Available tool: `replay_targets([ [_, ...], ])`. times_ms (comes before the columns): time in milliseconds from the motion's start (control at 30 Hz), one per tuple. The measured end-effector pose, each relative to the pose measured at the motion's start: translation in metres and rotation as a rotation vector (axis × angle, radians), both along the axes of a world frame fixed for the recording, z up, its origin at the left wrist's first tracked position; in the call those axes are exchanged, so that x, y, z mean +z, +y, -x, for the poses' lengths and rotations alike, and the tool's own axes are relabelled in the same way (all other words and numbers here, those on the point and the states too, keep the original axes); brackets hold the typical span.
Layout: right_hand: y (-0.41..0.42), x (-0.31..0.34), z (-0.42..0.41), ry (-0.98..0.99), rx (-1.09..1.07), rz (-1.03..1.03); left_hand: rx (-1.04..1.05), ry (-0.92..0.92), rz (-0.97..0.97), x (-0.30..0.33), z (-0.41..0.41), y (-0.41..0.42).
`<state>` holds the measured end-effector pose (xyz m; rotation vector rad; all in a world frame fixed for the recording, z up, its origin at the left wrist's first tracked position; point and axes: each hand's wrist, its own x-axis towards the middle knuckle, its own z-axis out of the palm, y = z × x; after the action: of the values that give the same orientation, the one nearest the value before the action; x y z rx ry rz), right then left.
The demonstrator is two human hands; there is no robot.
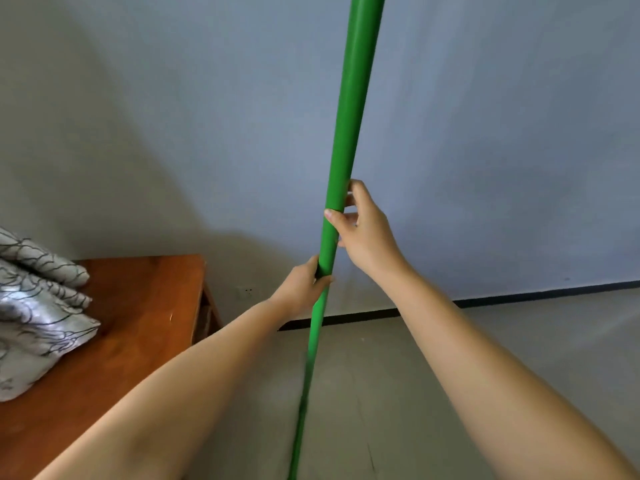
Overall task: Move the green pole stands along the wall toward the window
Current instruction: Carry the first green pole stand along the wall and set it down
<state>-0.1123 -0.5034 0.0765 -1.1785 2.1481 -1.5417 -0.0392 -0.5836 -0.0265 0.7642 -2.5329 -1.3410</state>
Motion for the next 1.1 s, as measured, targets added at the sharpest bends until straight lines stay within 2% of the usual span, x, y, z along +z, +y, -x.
replay_targets([
  [467, -0.125, 0.004, -0.054, 0.035, 0.192, -0.010, 0.222, -0.017, -0.003, -0.001, -0.064, -0.108],
  [767, -0.153, 0.008, -0.043, 0.012, 0.162, -0.038, 0.200, 0.002, -0.036, 0.001, -0.052, -0.137],
  [1100, -0.141, 0.005, -0.035, 0.021, 0.160, -0.030, 0.123, -0.015, -0.028, 0.000, -0.045, -0.130],
])
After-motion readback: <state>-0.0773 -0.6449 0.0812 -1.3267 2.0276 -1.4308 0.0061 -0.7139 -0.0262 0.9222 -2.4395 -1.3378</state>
